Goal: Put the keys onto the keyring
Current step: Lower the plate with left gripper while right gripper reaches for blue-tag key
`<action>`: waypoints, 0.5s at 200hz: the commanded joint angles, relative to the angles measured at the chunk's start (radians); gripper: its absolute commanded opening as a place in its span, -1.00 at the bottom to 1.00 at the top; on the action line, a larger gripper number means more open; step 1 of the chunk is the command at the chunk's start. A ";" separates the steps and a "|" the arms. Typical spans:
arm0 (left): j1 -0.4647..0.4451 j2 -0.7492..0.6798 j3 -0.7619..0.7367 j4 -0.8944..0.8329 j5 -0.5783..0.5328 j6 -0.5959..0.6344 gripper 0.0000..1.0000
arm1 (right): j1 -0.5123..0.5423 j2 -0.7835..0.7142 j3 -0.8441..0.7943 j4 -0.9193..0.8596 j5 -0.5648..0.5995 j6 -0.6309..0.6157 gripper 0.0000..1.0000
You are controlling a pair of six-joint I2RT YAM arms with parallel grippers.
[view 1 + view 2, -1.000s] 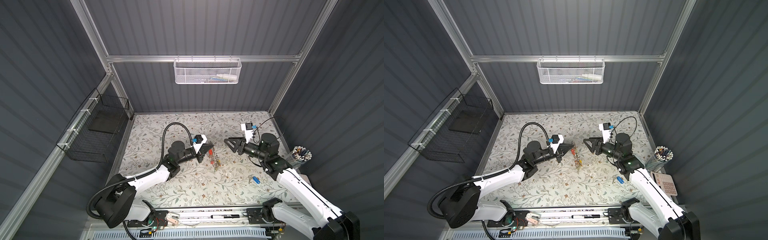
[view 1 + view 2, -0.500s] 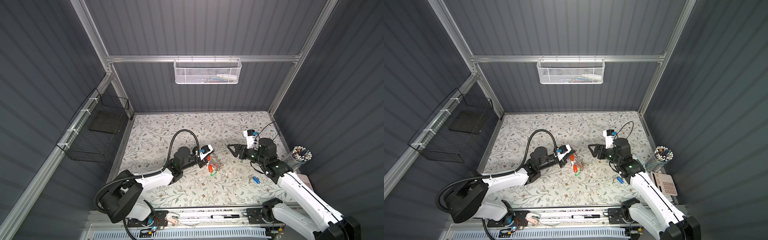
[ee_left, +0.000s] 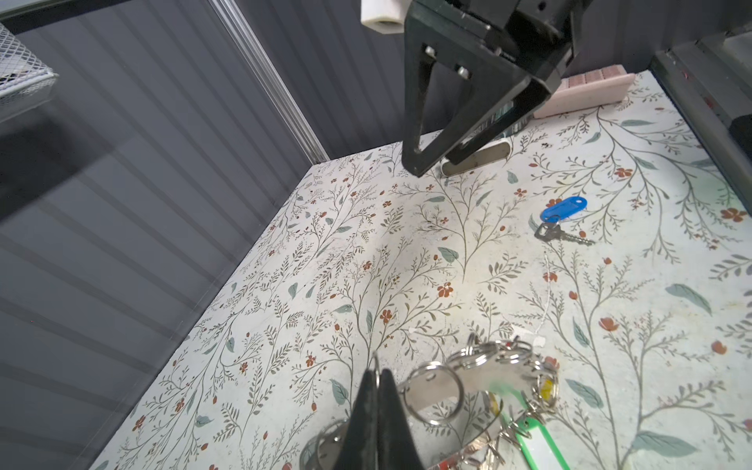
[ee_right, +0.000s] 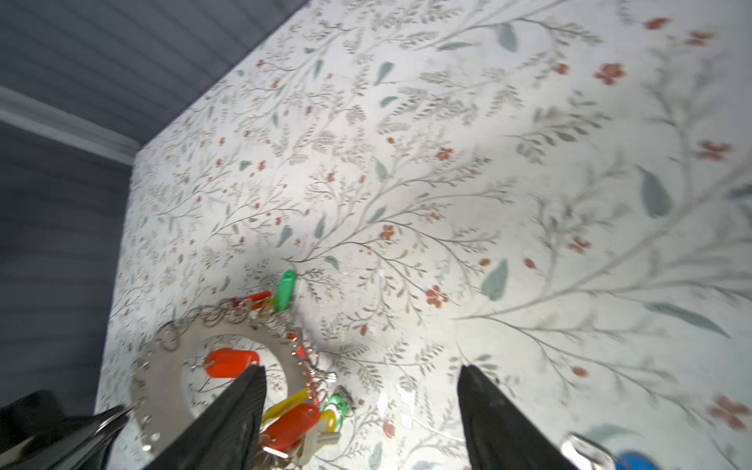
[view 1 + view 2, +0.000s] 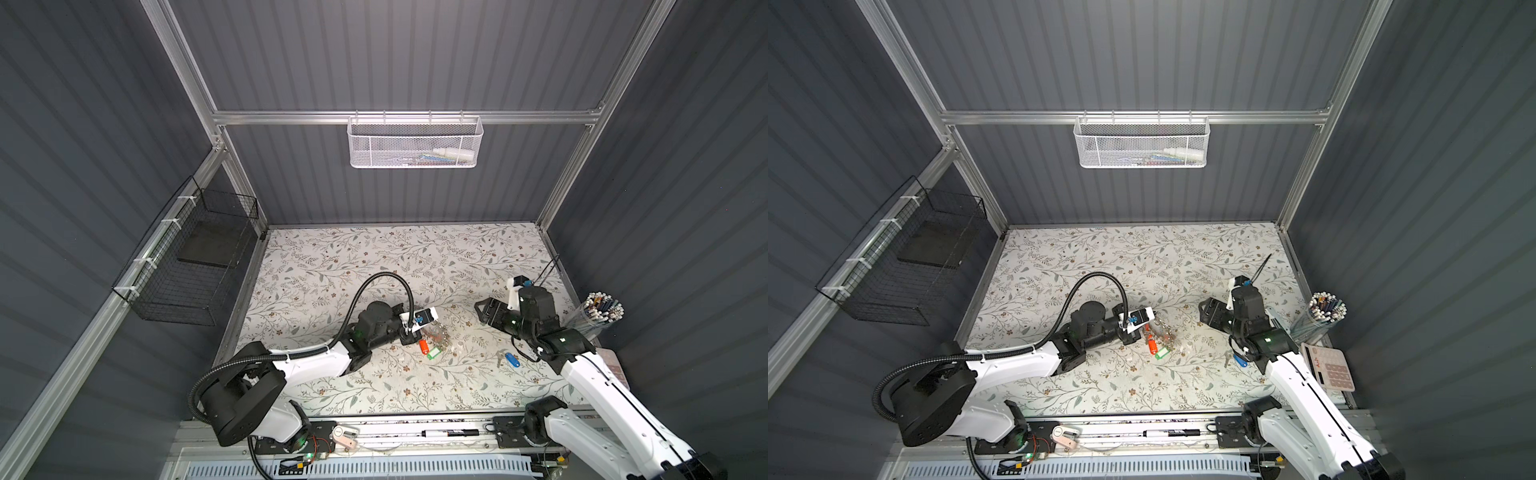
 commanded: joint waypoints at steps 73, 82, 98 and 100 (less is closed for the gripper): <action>-0.005 -0.003 -0.077 0.244 -0.016 -0.295 -1.00 | -0.009 -0.040 -0.125 -0.275 0.338 0.349 0.58; -0.006 -0.007 -0.079 0.245 -0.012 -0.310 -1.00 | -0.009 -0.015 -0.137 -0.251 0.324 0.353 0.56; -0.004 -0.013 -0.075 0.245 -0.004 -0.323 -1.00 | -0.009 0.033 -0.159 -0.196 0.287 0.366 0.52; -0.004 -0.014 -0.075 0.245 -0.004 -0.324 -1.00 | -0.009 0.036 -0.160 -0.193 0.286 0.367 0.52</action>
